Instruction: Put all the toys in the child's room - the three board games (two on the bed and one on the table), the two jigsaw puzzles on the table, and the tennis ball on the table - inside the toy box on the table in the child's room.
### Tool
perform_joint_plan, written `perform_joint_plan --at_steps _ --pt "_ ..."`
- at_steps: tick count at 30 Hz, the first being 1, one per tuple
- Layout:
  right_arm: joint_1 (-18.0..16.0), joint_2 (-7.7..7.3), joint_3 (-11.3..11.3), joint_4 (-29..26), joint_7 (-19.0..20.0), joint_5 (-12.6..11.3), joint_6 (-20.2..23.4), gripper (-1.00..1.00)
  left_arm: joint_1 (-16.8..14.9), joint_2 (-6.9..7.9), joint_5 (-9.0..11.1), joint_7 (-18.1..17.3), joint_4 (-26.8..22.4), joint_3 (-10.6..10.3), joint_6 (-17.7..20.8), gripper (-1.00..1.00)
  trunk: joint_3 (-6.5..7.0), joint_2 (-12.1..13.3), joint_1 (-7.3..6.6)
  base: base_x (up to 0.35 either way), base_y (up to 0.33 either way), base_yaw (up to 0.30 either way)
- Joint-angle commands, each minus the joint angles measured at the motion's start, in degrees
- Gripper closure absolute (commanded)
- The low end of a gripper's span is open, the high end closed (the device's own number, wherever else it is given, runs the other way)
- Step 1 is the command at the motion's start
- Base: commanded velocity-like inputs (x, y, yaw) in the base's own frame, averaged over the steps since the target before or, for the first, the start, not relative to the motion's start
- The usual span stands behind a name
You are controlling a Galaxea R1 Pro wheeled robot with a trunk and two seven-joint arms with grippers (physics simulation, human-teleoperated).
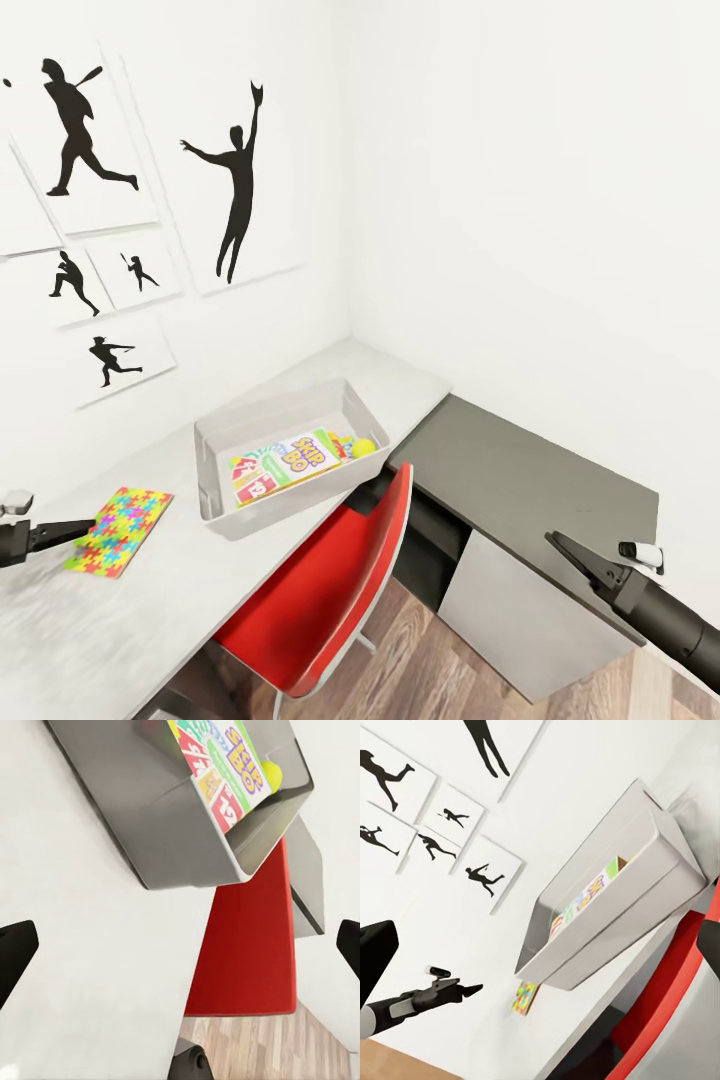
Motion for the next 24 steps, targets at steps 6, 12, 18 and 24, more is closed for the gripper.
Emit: perform_joint_plan --at_steps 6,12,18,24 --pt "-0.04 -0.01 -0.06 -0.01 0.04 -0.21 0.34 -1.00 -0.06 -0.11 -0.56 -0.25 0.00 0.43 0.60 -1.00 -0.11 -0.12 0.03 0.000 0.000 0.002" --pt "-0.04 -0.01 -0.01 -0.01 0.06 -0.21 0.34 -1.00 -0.06 -0.36 -0.56 -0.25 0.00 0.43 0.55 -1.00 -0.01 -0.12 0.03 0.000 0.000 0.041" --pt "-0.04 -0.01 0.03 -0.01 0.03 -0.21 0.32 -1.00 -0.06 -0.71 -0.57 -0.25 0.00 0.43 0.52 -1.00 0.32 -0.12 0.03 0.000 0.000 0.149" --pt "-0.04 -0.01 0.02 -0.01 0.02 -0.21 0.32 -1.00 -0.06 -1.10 -0.60 -0.25 0.00 0.43 0.59 -1.00 0.73 -0.12 0.03 0.000 0.000 0.187"
